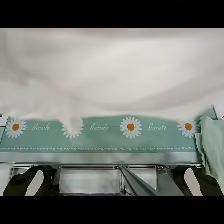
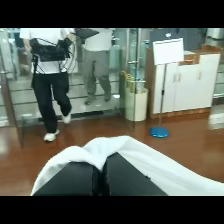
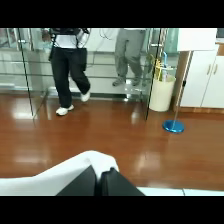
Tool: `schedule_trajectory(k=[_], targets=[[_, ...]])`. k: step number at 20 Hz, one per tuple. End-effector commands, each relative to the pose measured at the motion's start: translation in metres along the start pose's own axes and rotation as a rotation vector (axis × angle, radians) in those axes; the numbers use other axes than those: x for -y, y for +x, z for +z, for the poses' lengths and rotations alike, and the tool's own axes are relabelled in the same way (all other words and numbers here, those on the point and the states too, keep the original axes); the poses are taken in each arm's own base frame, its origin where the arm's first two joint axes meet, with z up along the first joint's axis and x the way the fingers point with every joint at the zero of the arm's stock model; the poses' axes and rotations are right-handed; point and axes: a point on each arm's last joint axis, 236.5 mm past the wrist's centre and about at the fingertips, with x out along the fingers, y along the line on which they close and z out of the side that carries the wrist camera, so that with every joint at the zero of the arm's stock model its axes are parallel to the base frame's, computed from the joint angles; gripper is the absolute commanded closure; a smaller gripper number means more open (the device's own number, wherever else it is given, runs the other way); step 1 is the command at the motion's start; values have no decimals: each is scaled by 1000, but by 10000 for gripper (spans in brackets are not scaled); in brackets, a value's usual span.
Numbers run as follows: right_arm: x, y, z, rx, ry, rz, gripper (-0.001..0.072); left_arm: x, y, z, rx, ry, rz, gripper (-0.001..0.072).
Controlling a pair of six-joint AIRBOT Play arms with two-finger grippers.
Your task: Fold the shirts.
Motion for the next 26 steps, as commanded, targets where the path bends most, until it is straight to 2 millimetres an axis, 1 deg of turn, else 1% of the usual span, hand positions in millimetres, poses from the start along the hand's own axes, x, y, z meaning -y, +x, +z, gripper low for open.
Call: schedule_trajectory(k=[1, 2, 3, 4, 5, 6, 7, 9, 10, 11, 14, 15, 16, 18, 19, 20, 22, 24, 26], targets=[[9, -15, -25, -61, 22, -71, 690, -48, -41, -39, -118, 7, 184, 682], [10, -11, -35, -86, 42, -68, 690, -57, -39, -65, -209, 0, 203, 682], [13, -4, -47, -122, 59, -67, 690, -63, -31, -92, -298, 7, 216, 682], [16, 5, -62, -167, 87, -58, 690, -66, -20, -113, -359, 9, 221, 682], [19, 18, -83, -234, 117, -43, 690, -69, -4, -133, -406, -1, 228, 682], [21, 34, -105, -303, 156, -14, 690, -70, 16, -153, -444, -8, 227, 682], [18, 50, -126, -364, 192, 33, 690, -71, 36, -172, -471, -32, 230, 682], [2, 84, -166, -468, 257, 188, 690, -64, 79, -216, -553, -86, 197, 682], [2, 102, -187, -518, 301, 233, 690, -61, 99, -243, -617, -97, 180, 682], [7, 119, -208, -562, 333, 254, 690, -58, 118, -269, -681, -111, 164, 682], [35, 174, -271, -689, 423, 249, 690, -50, 175, -352, -853, -156, 126, 682], [41, 196, -292, -730, 441, 254, 690, -48, 194, -374, -875, -169, 118, 682], [45, 220, -314, -760, 459, 257, 690, -50, 214, -397, -889, -189, 116, 682], [41, 266, -361, -823, 496, 266, 690, -52, 247, -440, -904, -291, 110, 682], [38, 288, -382, -852, 509, 271, 690, -55, 262, -459, -907, -381, 109, 682], [36, 309, -399, -874, 520, 274, 690, -59, 274, -475, -906, -468, 113, 682], [33, 349, -427, -913, 556, 273, 690, -75, 296, -502, -916, -614, 129, 682], [33, 379, -445, -935, 593, 267, 690, -90, 311, -524, -932, -693, 146, 682], [35, 399, -456, -939, 621, 257, 690, -98, 320, -543, -966, -723, 149, 682]])
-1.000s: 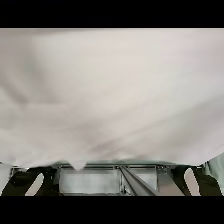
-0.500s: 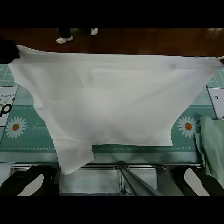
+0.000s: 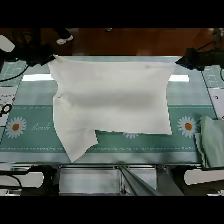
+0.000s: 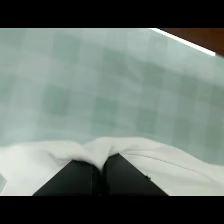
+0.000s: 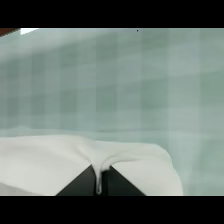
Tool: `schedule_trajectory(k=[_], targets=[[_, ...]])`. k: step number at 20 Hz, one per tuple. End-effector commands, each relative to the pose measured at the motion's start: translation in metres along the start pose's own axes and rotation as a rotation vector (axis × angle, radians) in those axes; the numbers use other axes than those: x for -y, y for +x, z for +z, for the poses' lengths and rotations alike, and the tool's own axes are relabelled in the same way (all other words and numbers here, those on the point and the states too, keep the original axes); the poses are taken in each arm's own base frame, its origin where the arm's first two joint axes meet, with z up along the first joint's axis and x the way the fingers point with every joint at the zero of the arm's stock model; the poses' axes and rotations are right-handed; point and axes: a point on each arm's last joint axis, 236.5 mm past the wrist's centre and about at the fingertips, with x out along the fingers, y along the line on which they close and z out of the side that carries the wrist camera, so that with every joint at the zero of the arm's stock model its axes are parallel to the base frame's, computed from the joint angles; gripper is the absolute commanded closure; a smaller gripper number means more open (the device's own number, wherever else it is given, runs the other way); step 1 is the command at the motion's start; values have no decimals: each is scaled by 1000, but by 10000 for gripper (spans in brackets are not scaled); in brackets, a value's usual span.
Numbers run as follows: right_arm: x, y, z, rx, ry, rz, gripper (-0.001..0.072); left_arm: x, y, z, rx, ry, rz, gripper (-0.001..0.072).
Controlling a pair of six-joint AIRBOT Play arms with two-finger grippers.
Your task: Fold the shirts.
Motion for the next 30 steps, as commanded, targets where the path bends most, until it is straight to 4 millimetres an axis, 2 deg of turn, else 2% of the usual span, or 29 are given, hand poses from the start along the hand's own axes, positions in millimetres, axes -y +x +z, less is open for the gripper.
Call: schedule_trajectory(k=[1, 4, 6, 7, 10, 12, 16, 19, 23, 24, 25, 26, 28, 30], targets=[[17, 50, 18, -19, 62, 5, 690, -19, 44, 5, -57, -113, -39, 682], [16, 55, 12, -60, 62, 16, 690, -21, 54, -3, -110, -44, -40, 682], [15, 52, -8, -148, 41, 23, 690, -22, 49, -19, -181, 8, -44, 682], [17, 49, -22, -208, 19, 14, 690, -24, 42, -33, -247, 65, -50, 682], [43, 38, -71, -417, -28, -96, 690, -38, 19, -86, -489, 154, -76, 682], [49, 41, -87, -468, -20, -113, 690, -49, 18, -112, -573, 145, -78, 682], [62, 60, -112, -499, 43, -116, 690, -67, 27, -159, -686, 83, -65, 682], [67, 64, -124, -524, 66, -123, 690, -73, 28, -176, -725, 59, -60, 682], [66, 61, -129, -549, 87, -121, 689, -73, 28, -178, -731, 53, -62, 681], [65, 59, -132, -561, 100, -123, 650, -72, 27, -179, -737, 36, -56, 668], [63, 57, -136, -582, 117, -123, 435, -72, 25, -180, -746, 3, -45, 528], [61, 53, -141, -605, 119, -117, 293, -71, 22, -182, -761, -7, -44, 191], [61, 40, -148, -652, 122, -123, 297, -70, 13, -184, -780, -19, -40, 200], [73, 16, -150, -668, 107, -205, 297, -70, -6, -180, -789, -9, -36, 200]])
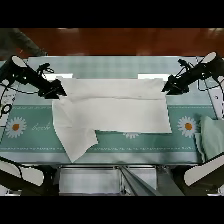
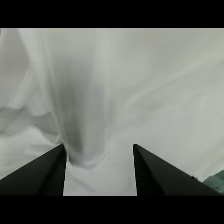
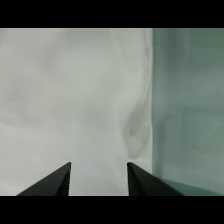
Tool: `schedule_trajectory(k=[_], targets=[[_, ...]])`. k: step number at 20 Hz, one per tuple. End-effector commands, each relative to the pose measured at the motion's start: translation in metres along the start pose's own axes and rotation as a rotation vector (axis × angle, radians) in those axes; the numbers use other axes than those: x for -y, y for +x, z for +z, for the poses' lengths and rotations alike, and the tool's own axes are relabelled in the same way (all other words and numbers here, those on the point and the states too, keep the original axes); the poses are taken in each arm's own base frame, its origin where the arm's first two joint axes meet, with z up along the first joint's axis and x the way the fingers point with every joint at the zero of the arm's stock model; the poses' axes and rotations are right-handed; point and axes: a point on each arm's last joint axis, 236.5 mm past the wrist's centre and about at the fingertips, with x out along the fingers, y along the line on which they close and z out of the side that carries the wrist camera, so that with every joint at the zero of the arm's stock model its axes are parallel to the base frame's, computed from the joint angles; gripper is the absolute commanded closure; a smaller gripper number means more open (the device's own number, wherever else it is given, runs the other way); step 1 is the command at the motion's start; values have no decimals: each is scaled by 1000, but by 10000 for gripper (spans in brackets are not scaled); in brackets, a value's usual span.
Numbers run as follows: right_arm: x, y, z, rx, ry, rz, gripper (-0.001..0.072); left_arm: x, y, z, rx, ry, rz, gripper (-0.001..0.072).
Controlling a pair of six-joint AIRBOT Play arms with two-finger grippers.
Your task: Fold the shirts.
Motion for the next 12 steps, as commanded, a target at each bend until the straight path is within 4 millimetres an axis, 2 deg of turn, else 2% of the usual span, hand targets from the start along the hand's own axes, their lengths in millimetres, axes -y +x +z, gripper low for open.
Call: schedule_trajectory(k=[1, 3, 5, 7, 9, 12], targets=[[20, -24, -26, -29, 22, -100, 296, -1, -23, -21, -30, -8, 13, 200], [28, -35, -39, 63, 55, -112, 296, -18, -40, -50, -17, -29, 54, 200], [35, -30, -65, 157, 112, -81, 296, -47, -39, -97, -30, -137, 52, 201], [31, -13, -101, 229, 132, -3, 296, -59, -28, -135, 34, -259, -49, 201], [27, 1, -131, 299, 165, 57, 296, -61, -16, -159, 137, -373, -179, 201], [14, 14, -158, 343, 193, 141, 296, -73, 3, -187, 166, -492, -229, 201]])
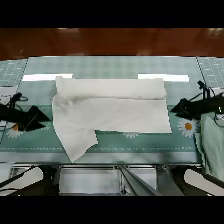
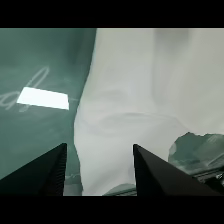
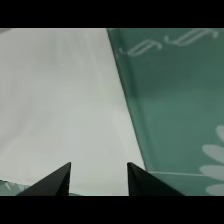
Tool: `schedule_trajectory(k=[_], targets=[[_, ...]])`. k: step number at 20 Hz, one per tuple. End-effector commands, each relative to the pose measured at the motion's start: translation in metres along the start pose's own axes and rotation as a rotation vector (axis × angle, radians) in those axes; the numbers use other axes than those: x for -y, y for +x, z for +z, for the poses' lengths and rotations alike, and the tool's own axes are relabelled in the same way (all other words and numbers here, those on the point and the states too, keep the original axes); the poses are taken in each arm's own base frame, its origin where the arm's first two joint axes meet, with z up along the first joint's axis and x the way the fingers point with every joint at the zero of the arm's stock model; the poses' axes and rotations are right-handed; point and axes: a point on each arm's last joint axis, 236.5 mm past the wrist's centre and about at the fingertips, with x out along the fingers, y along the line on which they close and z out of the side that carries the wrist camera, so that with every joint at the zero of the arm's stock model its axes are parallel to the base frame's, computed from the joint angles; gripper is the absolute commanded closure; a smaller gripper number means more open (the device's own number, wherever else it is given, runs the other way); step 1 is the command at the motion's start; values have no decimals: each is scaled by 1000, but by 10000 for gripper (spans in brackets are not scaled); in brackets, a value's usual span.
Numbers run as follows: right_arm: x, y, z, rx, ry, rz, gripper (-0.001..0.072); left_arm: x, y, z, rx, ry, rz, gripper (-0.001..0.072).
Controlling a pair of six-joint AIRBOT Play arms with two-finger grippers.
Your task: Fold the shirts.
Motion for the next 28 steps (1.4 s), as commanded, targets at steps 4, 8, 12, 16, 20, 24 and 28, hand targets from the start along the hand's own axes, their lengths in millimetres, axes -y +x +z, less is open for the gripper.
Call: schedule_trajectory(k=[4, 8, 12, 16, 20, 24, 28], targets=[[-7, 13, -45, 46, 32, 96, 296, -19, 32, -36, 17, -80, -83, 201], [-8, 13, -44, 49, 35, 101, 296, -9, 47, -32, 23, 17, -27, 201], [-12, 12, -42, 55, 45, 118, 296, 8, 67, -37, 1, 153, 28, 201], [-10, 8, -38, 71, 62, 123, 296, 14, 71, -39, -8, 203, 43, 393], [34, -14, -35, 94, 161, 60, 297, 13, 70, -43, -27, 233, 39, 682], [73, -7, -73, -10, 301, -45, 296, 13, 70, -43, -27, 233, 39, 682], [57, 16, -87, -100, 258, -15, 296, 13, 70, -43, -27, 233, 39, 682]])
